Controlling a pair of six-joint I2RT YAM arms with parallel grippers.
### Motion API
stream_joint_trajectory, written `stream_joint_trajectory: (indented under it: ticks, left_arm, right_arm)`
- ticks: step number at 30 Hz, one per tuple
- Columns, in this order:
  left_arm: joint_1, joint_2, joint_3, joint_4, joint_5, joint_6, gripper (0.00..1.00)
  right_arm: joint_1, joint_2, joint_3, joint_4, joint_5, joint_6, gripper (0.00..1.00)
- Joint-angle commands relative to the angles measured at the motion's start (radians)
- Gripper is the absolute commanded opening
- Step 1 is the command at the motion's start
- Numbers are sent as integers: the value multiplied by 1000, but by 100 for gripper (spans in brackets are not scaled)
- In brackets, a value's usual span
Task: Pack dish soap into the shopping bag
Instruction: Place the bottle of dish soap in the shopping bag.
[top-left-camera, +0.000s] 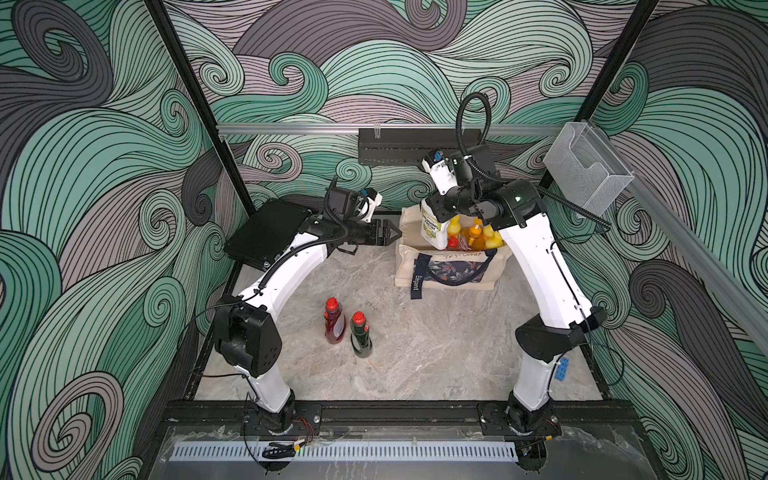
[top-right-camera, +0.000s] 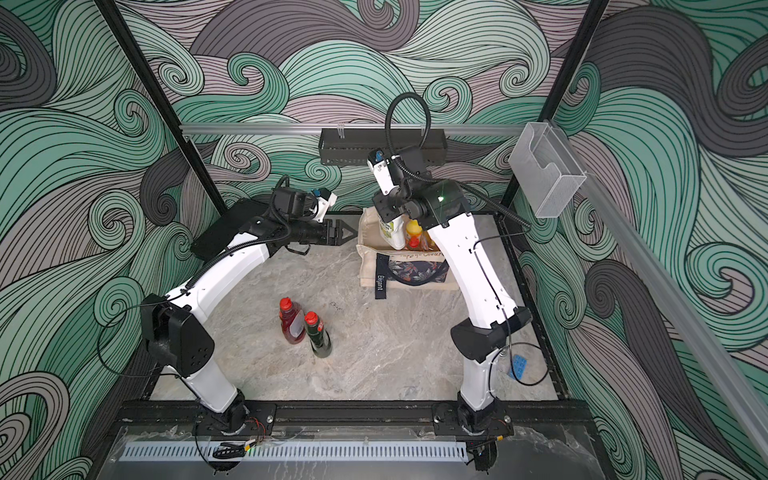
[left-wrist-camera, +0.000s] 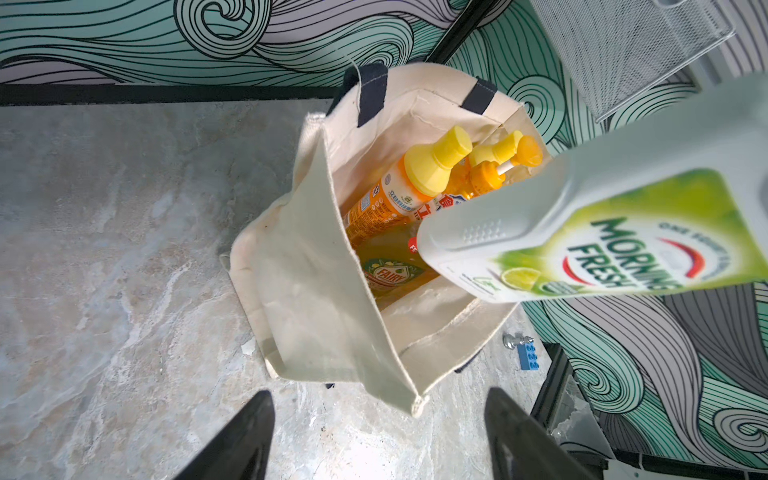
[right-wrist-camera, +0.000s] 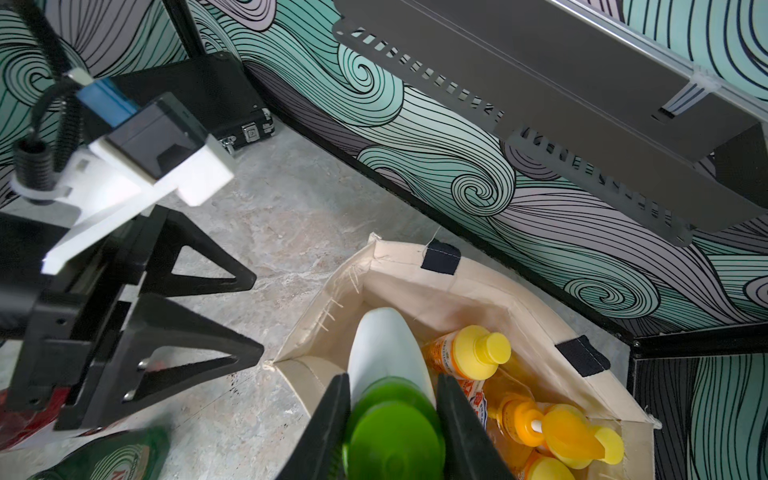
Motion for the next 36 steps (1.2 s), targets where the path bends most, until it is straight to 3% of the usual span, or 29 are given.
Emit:
stream_joint_trajectory:
  ticks: [1, 19, 27, 36]
  left_arm:
    - [-11, 33, 50, -17, -29, 20, 77]
    - [-20, 133, 137, -32, -25, 25, 62]
    - [-21, 158, 155, -38, -13, 29, 47]
    - [-22, 161, 160, -44, -8, 29, 30]
  right_arm:
    - [-20, 9, 44, 146, 38, -8, 0]
    - [-99, 133, 110, 180, -47, 52, 0]
    - [-104, 151, 83, 205, -97, 38, 0]
    - [-114, 90, -83, 275, -78, 20, 0]
